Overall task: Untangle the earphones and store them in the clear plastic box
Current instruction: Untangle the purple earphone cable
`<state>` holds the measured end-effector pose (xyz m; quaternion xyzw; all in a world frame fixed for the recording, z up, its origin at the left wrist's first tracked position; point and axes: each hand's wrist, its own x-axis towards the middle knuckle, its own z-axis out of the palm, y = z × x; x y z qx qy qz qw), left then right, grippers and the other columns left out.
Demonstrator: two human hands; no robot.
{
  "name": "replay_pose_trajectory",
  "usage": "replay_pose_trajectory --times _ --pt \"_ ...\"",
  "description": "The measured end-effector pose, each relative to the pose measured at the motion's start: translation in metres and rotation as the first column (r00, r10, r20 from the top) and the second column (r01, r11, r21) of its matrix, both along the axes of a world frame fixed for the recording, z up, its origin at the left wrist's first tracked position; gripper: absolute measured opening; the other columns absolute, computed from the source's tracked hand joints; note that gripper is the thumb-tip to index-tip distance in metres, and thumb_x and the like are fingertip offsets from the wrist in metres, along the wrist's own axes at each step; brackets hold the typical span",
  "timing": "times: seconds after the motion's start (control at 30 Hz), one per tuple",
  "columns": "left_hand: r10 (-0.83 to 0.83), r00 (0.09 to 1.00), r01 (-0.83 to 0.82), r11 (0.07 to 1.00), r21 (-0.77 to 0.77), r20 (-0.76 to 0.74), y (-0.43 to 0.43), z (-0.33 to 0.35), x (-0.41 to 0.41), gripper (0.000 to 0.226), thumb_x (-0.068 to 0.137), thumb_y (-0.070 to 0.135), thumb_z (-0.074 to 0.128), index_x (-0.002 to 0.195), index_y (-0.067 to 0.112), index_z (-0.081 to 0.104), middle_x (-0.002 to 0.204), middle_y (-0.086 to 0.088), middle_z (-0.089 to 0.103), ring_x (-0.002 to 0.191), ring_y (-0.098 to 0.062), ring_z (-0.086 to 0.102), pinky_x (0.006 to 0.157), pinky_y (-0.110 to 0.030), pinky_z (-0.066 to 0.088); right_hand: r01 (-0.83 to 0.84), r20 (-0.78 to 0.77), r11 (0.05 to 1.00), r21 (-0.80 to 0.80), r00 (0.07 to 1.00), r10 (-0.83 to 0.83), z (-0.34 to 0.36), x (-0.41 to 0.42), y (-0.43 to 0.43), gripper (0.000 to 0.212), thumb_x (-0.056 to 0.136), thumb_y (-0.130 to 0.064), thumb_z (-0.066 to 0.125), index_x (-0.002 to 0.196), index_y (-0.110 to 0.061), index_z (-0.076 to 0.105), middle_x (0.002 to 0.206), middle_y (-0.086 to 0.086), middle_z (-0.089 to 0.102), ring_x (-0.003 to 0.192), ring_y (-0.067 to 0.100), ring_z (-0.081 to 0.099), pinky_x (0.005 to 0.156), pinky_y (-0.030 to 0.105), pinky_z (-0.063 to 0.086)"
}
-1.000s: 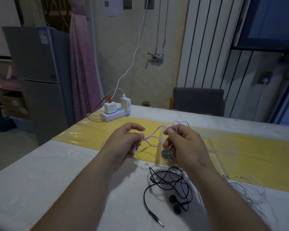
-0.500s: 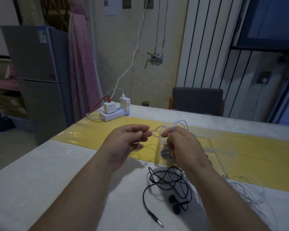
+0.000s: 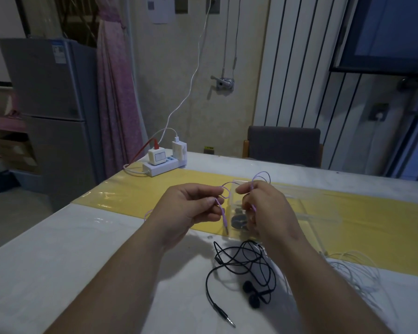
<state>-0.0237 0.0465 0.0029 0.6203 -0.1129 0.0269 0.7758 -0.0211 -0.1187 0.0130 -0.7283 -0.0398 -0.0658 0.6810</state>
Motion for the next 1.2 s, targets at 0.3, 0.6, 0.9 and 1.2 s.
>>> replay_pose_trajectory --times 0.3,0.6,0.9,1.2 --pt "0.129 0.989 -0.136 0.987 0.089 0.074 -0.001 0.002 -0.001 0.022 0.080 -0.005 0.068 0.079 0.014 0.078 0.081 -0.013 0.075 0.050 -0.015 0.047 0.047 -0.022 0.036 -0.067 -0.012 0.997 -0.035 0.998 0.066 0.001 -0.004 0.003 0.029 0.097 -0.011 0.043 0.078 -0.013 0.064 0.076 0.004 0.073 0.048 0.009 0.046 0.054 0.026 0.037" --pt "0.213 0.969 -0.227 0.967 0.119 0.123 -0.003 0.002 0.000 0.016 0.077 -0.005 0.072 0.076 0.011 0.077 0.080 -0.020 0.072 0.043 -0.013 0.039 0.043 -0.020 0.030 -0.152 -0.167 0.985 0.081 0.972 0.163 0.004 -0.010 0.007 0.022 0.096 -0.010 0.041 0.084 -0.011 0.058 0.077 0.011 0.074 0.051 0.017 0.034 0.045 0.020 0.023" --pt "0.253 0.941 -0.305 0.921 0.241 0.225 -0.006 -0.003 0.002 0.016 0.075 0.006 0.079 0.074 0.022 0.078 0.066 0.003 0.070 0.059 -0.016 0.047 0.050 -0.021 0.040 -0.198 -0.141 0.980 -0.005 0.970 0.196 0.000 -0.006 0.001 0.019 0.090 -0.018 0.061 0.071 -0.018 0.063 0.068 0.002 0.054 0.051 0.013 0.035 0.041 0.020 0.025" --pt "0.281 0.903 -0.402 0.819 0.409 0.325 -0.001 -0.010 0.010 0.021 0.082 0.012 0.074 0.077 0.032 0.073 0.074 0.006 0.070 0.058 -0.011 0.050 0.060 -0.030 0.044 -0.225 -0.141 0.970 -0.087 0.967 0.212 0.004 -0.005 -0.005 0.022 0.082 0.007 0.050 0.075 -0.008 0.064 0.057 0.004 0.062 0.044 0.015 0.038 0.043 0.020 0.026"
